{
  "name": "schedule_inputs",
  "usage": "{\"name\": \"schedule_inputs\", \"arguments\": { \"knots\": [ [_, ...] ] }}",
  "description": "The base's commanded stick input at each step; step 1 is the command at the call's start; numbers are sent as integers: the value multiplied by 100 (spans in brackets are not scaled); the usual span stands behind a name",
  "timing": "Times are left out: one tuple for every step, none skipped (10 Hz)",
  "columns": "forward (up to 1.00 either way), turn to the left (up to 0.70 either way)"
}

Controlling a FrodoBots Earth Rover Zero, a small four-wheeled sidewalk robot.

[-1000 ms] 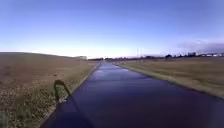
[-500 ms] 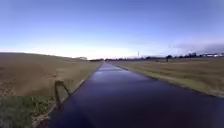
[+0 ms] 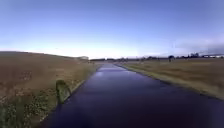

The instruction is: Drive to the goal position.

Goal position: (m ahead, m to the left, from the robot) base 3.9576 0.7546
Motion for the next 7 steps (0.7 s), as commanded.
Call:
{"name": "schedule_inputs", "arguments": {
  "knots": [
    [100, 1],
    [100, 0],
    [100, 0],
    [100, 0],
    [100, 0],
    [100, 0],
    [100, 0]
  ]
}}
